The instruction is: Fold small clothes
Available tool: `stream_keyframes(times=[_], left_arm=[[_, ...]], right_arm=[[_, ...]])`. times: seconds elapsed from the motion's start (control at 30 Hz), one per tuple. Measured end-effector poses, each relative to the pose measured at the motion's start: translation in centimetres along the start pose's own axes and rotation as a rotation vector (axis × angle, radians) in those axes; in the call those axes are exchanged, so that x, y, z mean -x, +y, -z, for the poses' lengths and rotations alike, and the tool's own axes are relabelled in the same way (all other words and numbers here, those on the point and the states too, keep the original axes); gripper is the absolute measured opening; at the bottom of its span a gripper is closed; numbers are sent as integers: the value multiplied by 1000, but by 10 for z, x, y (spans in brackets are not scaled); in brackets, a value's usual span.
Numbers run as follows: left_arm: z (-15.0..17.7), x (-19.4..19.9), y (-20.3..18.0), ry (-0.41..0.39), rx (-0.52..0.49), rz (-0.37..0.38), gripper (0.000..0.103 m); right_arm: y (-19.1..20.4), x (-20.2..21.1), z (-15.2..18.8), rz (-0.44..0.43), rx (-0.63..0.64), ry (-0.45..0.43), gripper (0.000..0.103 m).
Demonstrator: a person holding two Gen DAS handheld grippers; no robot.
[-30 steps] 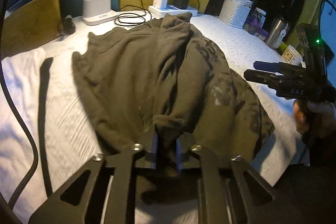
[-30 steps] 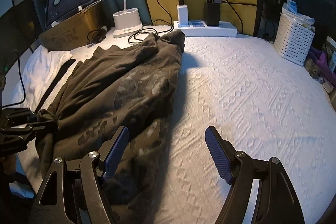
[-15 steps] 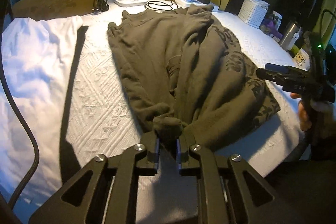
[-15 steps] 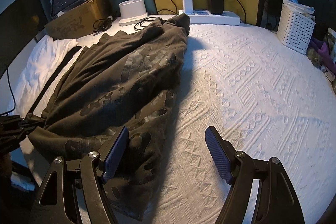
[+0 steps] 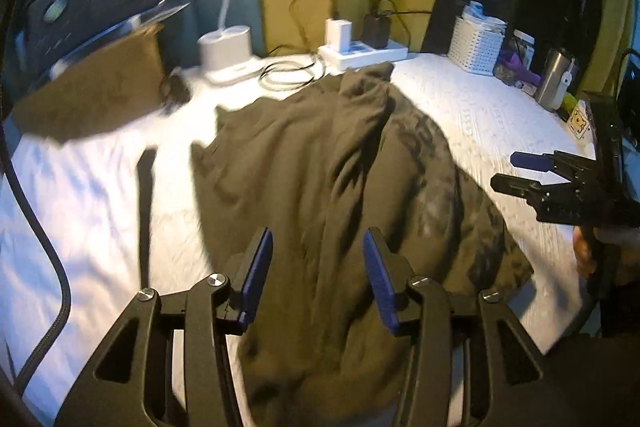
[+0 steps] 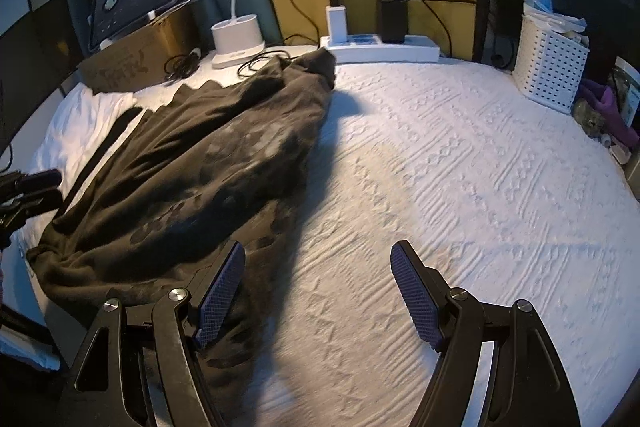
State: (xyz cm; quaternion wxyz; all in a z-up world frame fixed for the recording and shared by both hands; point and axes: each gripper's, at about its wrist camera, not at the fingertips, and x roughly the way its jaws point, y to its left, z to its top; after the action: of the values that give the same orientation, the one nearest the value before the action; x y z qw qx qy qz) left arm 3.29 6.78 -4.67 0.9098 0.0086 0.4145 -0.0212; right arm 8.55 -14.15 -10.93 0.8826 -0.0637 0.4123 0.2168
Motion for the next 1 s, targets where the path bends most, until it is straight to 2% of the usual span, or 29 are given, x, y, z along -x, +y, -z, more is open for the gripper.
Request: stream_keyframes(times=[0.2, 0.33, 0.5, 0.67, 0.87, 0.97, 1.0], left_arm=[[-39, -36, -18, 9, -81, 18, 47], [-58, -65, -31, 29, -154, -7, 47], [-71, -97, -43, 83, -238, -17, 47], [-80, -119, -48, 102, -277, -43, 47], [-89, -138, -51, 111, -311, -53, 47], [-93, -136, -50, 78, -320, 6, 46], [-95, -134, -47, 66, -304, 29, 34]], right_arm=[[-15, -6, -9, 7, -10, -13, 77], [-26, -13, -16, 7, -25, -18, 77], [-37, -27, -24, 25, -24, -4, 77], [-45, -39, -30, 44, -5, 2, 77], [-43, -51, -32, 173, 71, -3, 77], [-44, -55, -33, 293, 79, -15, 77], [-44, -56, -34, 313, 77, -19, 77]])
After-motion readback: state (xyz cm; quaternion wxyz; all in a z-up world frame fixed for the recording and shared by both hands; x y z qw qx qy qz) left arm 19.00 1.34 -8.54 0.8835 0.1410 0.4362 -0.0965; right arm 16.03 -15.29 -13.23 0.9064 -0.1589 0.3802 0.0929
